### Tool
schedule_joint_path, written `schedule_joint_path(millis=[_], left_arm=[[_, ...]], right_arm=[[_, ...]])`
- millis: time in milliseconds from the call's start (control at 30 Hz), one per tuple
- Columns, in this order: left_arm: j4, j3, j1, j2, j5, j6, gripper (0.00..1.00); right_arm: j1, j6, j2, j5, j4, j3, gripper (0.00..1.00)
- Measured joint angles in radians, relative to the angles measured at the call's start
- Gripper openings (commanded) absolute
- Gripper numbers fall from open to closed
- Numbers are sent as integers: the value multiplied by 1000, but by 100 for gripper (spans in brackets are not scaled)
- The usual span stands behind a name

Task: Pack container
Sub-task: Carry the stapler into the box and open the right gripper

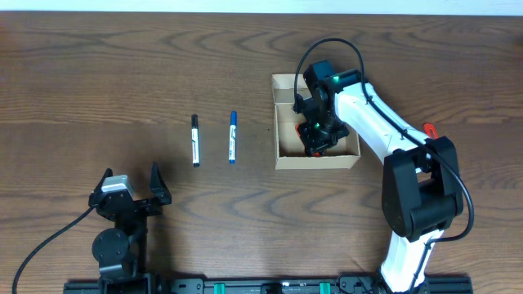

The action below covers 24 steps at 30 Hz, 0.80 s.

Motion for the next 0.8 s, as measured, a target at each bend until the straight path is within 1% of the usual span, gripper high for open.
schedule_joint_path(millis=[67,100,167,333,367,400,667,767,800], left_arm=[[0,0,0,0,0,0,95],[0,0,0,0,0,0,95],[0,0,0,0,0,0,95],[0,0,0,0,0,0,95],[0,0,0,0,0,0,95],[0,0,0,0,0,0,95],[0,0,0,0,0,0,95],[0,0,0,0,0,0,95],[0,0,0,0,0,0,95]], right_arm=[[0,4,0,0,1,0,17],[0,5,0,0,2,0,22],[0,7,0,0,2,0,23],[0,10,0,-1,3,0,41],[0,10,0,-1,4,0,46],[0,12,0,-1,6,0,49],[0,7,0,1,14,0,50],[-1,7,0,13,-9,18,49],[-3,7,0,16,-27,38,51]])
